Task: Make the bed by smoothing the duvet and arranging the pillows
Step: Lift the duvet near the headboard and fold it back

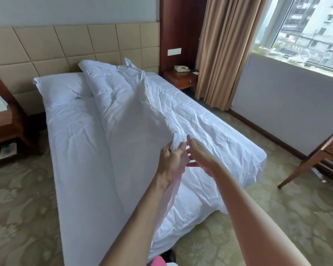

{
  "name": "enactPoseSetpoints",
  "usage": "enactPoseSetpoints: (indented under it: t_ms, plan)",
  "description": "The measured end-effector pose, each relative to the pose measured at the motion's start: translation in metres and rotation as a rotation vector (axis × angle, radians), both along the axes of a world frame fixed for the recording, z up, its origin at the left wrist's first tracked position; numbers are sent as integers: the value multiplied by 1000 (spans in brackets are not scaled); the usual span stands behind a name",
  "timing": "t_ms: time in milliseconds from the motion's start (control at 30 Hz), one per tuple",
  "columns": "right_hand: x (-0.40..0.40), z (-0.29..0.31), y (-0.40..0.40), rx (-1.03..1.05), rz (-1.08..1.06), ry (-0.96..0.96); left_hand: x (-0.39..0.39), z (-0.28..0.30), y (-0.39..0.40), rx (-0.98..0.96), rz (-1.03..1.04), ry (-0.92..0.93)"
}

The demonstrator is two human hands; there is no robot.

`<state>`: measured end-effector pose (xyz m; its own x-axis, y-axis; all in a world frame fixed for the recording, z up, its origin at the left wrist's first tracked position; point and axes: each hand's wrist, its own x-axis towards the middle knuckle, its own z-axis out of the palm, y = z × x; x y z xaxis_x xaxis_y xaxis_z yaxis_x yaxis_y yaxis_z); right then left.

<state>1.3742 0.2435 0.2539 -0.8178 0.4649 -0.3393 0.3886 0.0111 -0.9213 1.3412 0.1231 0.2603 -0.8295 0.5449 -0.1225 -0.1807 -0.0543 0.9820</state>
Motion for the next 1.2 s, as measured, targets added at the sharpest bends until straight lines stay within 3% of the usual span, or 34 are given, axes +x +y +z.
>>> enactPoseSetpoints:
  t_ms: [200, 467, 700, 933, 1033, 1200]
  plan:
    - [-19, -11, 78, -55, 13, 13, -30, 8, 65, 46, -73, -27]
    - [-49, 2, 209, -91, 54, -122, -67, 20, 173, -3, -116, -74]
    - [-99, -19, 265, -310, 365, -300, -79, 13, 199, -228, -280, -2]
    - [-122, -45, 271, -321, 593, -311, -62, -12, 216, -435, -48, -137]
    - [-110, -63, 280, -364, 593, -276, -41, -24, 240, -670, 38, -152]
    - [-64, -105, 320, -536, 500, -318, 20, -27, 294, -773, 196, -189]
